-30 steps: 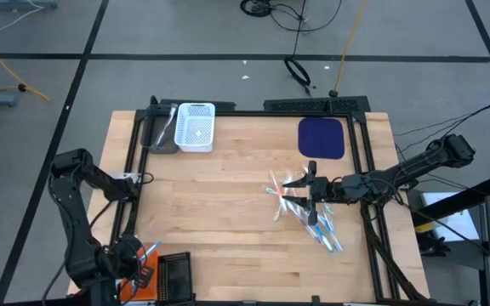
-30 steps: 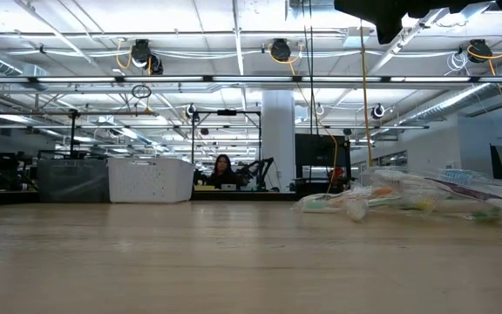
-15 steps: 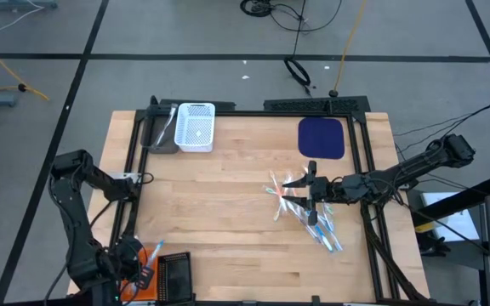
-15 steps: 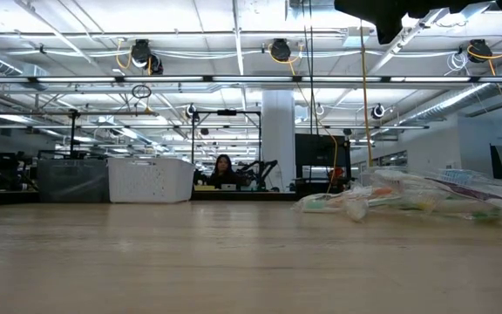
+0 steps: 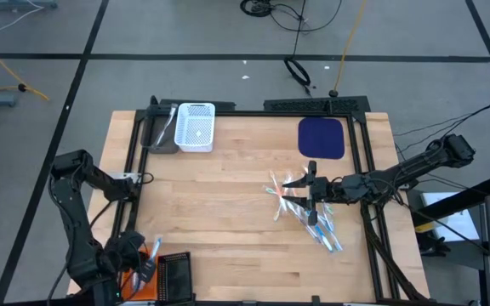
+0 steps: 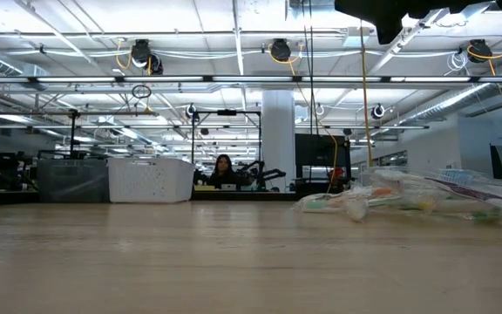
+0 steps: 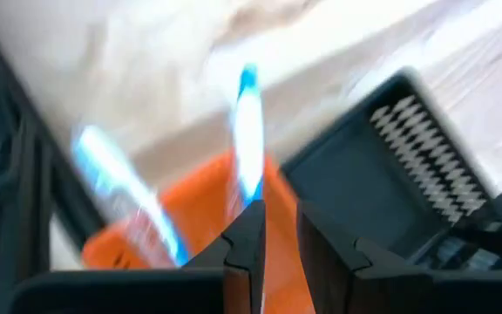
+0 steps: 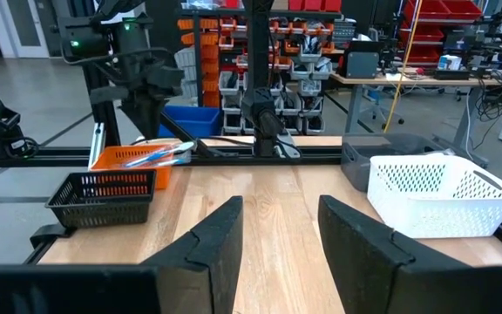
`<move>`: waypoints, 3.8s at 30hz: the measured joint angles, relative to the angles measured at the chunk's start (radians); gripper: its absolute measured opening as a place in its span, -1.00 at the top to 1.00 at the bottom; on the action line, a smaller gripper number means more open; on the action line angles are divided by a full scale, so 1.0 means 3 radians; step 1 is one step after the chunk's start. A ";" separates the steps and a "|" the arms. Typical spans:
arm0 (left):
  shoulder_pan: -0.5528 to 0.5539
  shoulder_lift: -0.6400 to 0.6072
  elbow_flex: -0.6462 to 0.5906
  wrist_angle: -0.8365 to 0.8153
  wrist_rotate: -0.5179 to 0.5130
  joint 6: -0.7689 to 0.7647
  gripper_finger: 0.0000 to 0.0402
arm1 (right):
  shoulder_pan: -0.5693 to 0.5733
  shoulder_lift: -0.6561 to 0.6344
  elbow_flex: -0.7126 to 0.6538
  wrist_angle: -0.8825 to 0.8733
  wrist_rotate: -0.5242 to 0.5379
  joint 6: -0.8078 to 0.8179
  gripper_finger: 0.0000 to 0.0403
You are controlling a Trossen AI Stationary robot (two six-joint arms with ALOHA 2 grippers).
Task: Pick & Place Toothbrushes
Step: Put the violet toothbrush into the gray bin
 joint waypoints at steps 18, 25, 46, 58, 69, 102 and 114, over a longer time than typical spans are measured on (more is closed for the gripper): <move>0.0640 -0.0001 0.0000 -0.0182 -0.2295 0.1383 0.67 | -0.0152 0.0000 -0.0001 -0.1076 0.0010 0.0924 0.30; 0.1069 -0.0003 0.0000 0.0183 -0.2301 0.2117 0.67 | -0.0177 0.0000 -0.0001 -0.1919 0.0091 0.1361 0.30; 0.2091 -0.0003 0.0000 0.2360 -0.1635 0.5134 0.67 | -0.0178 0.0000 -0.0001 -0.3645 0.0275 0.2675 0.30; 0.2453 -0.0003 0.0000 0.2939 -0.1285 0.5853 0.67 | -0.0178 0.0003 -0.0089 -0.4083 0.0088 0.3249 0.30; 0.2658 -0.0003 0.0000 0.3073 -0.1054 0.6020 0.67 | -0.0177 0.0001 -0.0414 -0.3781 -0.0028 0.3330 0.34; 0.2689 -0.0003 0.0000 0.3225 -0.1051 0.6110 0.67 | -0.0174 0.0001 0.0177 -0.3275 0.0273 0.2463 1.00; 0.2689 -0.0003 0.0000 0.3789 -0.1054 0.6458 0.67 | -0.0014 0.0001 0.0209 -0.1354 0.0164 0.1067 1.00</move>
